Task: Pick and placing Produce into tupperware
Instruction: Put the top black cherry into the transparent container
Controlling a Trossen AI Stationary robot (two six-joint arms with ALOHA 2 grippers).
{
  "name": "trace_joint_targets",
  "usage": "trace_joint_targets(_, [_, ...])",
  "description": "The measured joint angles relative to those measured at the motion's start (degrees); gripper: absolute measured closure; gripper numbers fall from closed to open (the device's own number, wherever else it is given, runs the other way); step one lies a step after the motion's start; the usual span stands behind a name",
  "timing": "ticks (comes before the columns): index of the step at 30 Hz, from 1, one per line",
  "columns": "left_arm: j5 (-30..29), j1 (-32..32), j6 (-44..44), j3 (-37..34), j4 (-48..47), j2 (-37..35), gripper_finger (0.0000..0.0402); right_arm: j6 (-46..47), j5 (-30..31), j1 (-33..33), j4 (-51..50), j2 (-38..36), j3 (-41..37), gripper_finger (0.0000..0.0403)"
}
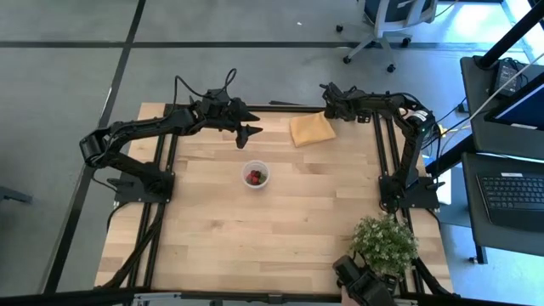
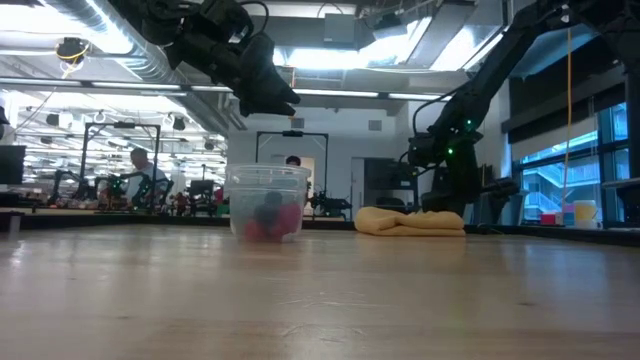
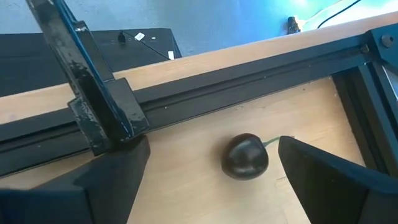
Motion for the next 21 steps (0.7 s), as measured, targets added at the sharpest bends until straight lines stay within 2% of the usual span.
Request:
trace_joint_targets(12, [0.0, 0.0, 0.4, 0.0, 0.0, 0.0, 0.0189, -1.7, 0.8, 0.0, 0.7, 0.0, -0.1, 0.0042])
trace_joint_targets(21, [0.0, 0.0, 0.3, 0.0, -0.2, 0.0, 0.0189, -2.8, 0.0, -0.7, -0.2, 0.1, 0.2, 0.0110])
